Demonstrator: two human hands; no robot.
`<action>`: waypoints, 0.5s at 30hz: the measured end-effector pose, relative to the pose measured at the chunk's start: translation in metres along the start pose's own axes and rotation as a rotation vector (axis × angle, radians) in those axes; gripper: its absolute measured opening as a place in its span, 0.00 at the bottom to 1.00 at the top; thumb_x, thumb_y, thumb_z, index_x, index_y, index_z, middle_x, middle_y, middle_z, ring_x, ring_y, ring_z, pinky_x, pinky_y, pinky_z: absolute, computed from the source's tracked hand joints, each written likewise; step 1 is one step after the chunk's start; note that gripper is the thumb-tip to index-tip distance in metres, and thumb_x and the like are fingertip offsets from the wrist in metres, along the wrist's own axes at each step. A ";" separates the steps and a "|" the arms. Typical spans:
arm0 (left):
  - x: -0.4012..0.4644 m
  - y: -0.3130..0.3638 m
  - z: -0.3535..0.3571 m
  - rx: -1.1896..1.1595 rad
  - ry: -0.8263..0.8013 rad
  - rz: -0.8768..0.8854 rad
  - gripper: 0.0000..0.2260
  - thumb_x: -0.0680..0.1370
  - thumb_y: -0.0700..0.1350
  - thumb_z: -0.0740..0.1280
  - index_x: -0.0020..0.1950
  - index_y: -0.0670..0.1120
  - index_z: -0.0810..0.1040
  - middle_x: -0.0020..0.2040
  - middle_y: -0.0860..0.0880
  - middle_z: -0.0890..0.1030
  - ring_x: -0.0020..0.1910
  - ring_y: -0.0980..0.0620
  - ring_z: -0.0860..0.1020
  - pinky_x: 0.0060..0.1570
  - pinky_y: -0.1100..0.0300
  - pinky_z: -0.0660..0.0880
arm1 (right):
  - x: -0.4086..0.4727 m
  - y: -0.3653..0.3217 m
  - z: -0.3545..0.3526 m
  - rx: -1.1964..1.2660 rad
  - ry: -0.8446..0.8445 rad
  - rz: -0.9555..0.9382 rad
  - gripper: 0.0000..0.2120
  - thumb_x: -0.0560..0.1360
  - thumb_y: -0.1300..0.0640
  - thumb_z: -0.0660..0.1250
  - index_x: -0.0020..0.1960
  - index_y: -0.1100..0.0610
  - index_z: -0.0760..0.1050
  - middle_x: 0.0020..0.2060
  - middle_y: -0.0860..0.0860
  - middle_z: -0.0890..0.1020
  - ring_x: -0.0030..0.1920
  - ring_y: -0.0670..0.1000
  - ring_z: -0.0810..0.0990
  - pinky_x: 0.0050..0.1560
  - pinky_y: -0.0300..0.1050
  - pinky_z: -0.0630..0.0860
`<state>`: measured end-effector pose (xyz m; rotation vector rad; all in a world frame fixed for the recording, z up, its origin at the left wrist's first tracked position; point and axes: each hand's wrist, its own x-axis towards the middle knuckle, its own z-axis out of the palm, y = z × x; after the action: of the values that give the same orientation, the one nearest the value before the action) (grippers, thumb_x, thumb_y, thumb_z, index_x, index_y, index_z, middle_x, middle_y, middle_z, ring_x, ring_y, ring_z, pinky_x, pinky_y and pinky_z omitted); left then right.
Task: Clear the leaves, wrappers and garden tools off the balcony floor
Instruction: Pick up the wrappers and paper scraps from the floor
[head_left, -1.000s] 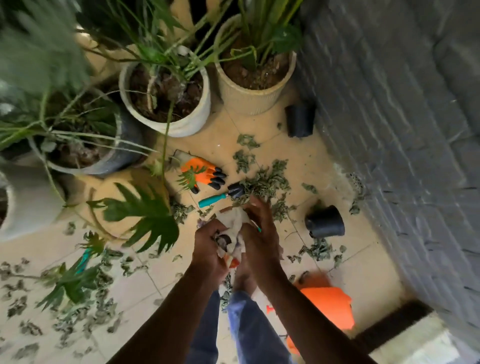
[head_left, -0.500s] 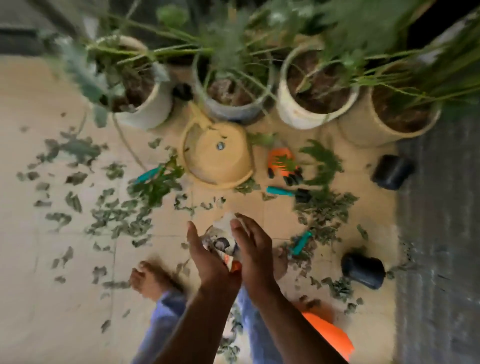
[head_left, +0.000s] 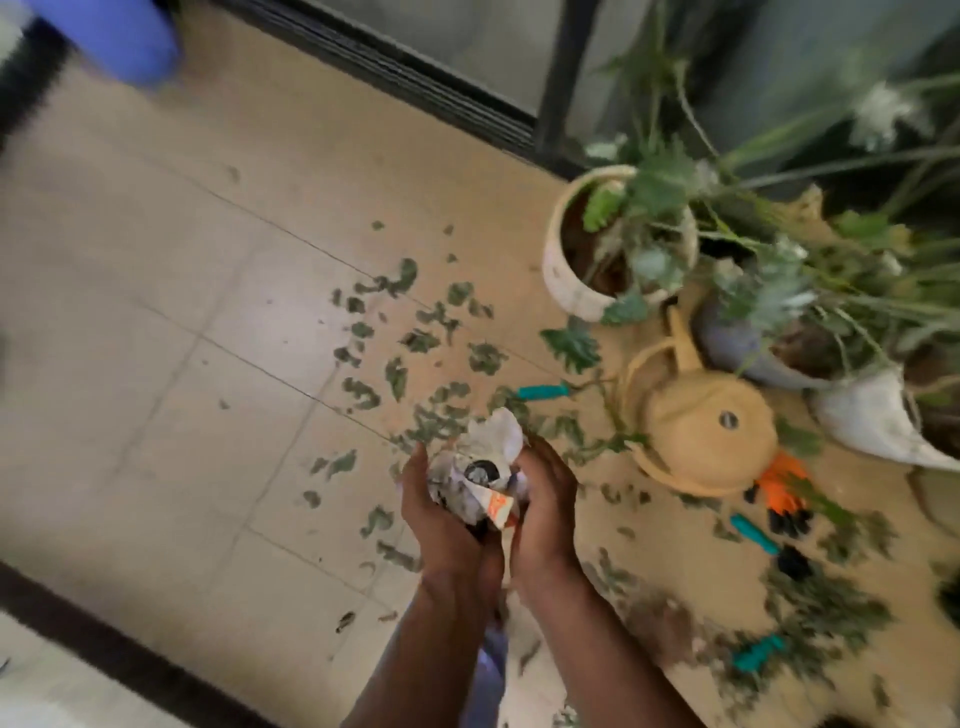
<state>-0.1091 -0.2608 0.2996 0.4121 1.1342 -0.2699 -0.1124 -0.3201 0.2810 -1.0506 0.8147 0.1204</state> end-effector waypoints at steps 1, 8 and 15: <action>0.000 0.022 0.008 -0.053 -0.056 0.010 0.31 0.80 0.62 0.61 0.73 0.42 0.76 0.66 0.42 0.81 0.55 0.41 0.81 0.55 0.50 0.76 | 0.006 0.003 0.020 -0.035 -0.021 -0.006 0.22 0.66 0.50 0.71 0.55 0.60 0.84 0.52 0.60 0.86 0.53 0.60 0.86 0.51 0.52 0.81; 0.032 0.141 0.033 -0.157 -0.060 0.128 0.32 0.79 0.62 0.60 0.73 0.40 0.76 0.69 0.41 0.80 0.67 0.40 0.77 0.71 0.47 0.70 | 0.041 0.000 0.159 -0.159 -0.158 0.030 0.20 0.70 0.50 0.68 0.57 0.60 0.84 0.54 0.57 0.86 0.55 0.57 0.86 0.50 0.48 0.81; 0.079 0.242 0.074 -0.341 -0.057 0.265 0.32 0.81 0.62 0.60 0.74 0.40 0.74 0.72 0.39 0.76 0.71 0.38 0.75 0.75 0.44 0.67 | 0.099 -0.002 0.271 -0.138 -0.268 0.170 0.17 0.74 0.55 0.64 0.56 0.64 0.82 0.58 0.63 0.83 0.61 0.65 0.81 0.64 0.64 0.77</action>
<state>0.0826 -0.0781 0.2976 0.2462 1.0330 0.1430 0.1049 -0.1306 0.2834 -1.0658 0.6576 0.4579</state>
